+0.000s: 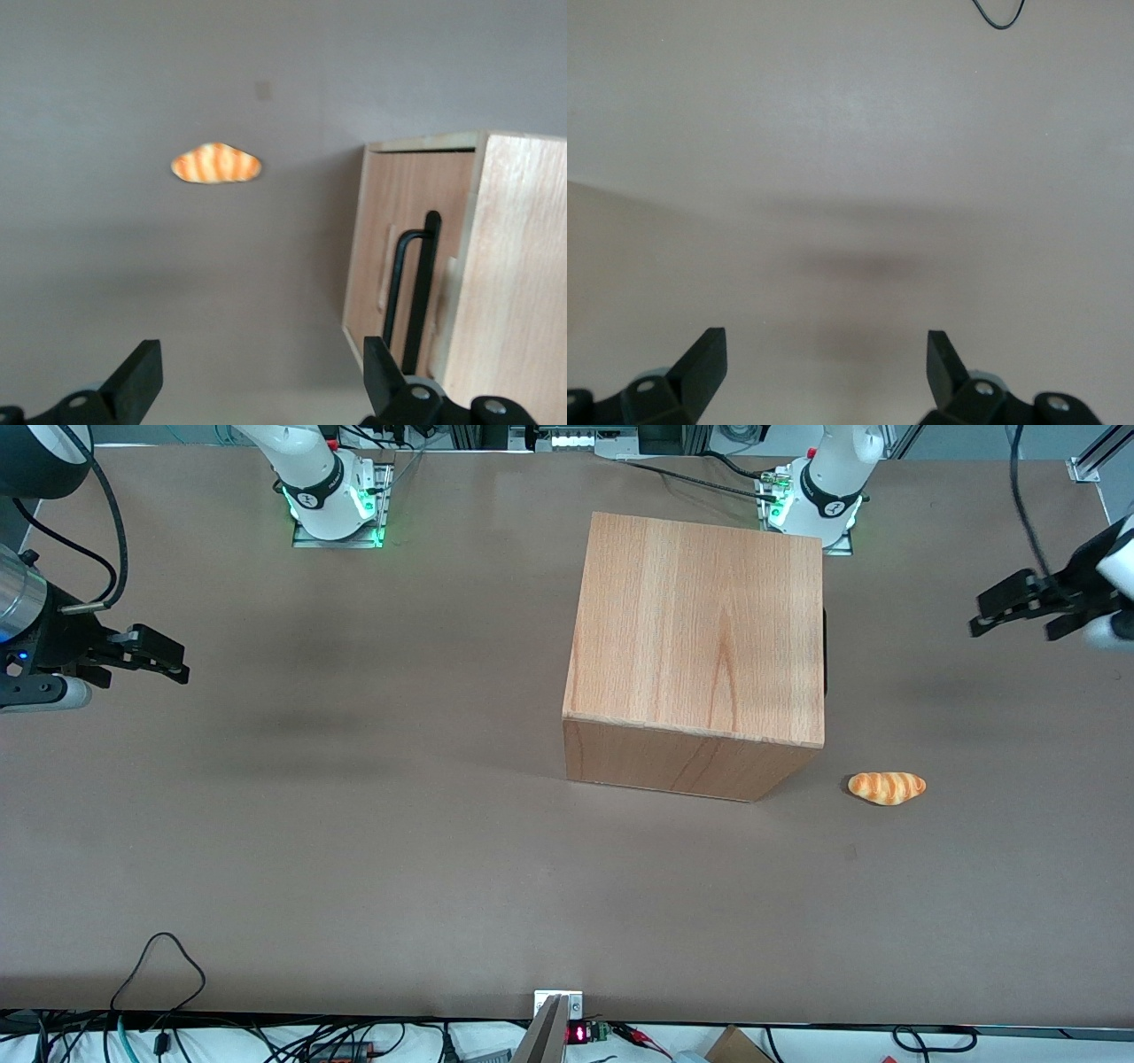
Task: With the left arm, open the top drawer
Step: 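Move the left gripper toward the black drawer handle on the wooden cabinet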
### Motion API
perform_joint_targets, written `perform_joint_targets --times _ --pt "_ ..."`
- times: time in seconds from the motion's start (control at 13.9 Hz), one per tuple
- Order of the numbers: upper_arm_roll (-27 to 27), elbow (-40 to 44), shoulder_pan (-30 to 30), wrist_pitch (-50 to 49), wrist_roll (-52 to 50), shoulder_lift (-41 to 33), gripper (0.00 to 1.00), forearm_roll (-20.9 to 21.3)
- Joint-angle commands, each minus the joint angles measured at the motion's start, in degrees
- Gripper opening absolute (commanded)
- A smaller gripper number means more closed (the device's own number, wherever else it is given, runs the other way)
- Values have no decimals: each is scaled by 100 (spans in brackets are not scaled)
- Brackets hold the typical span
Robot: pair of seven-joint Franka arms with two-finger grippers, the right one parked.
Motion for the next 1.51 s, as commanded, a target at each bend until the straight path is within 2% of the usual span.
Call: perform_joint_targets --times 0.0,0.29,0.79,0.94,1.44 --pt "-35 -279 -77 156 -63 51 100 -210" --pt "-132 -859 -68 639 -63 16 100 -552" --pt "-281 -1606 -68 1246 -54 16 100 -781" --pt "-281 -1800 -68 1360 -54 34 100 -965" --pt "-290 -2161 -68 1589 51 122 100 -1352"
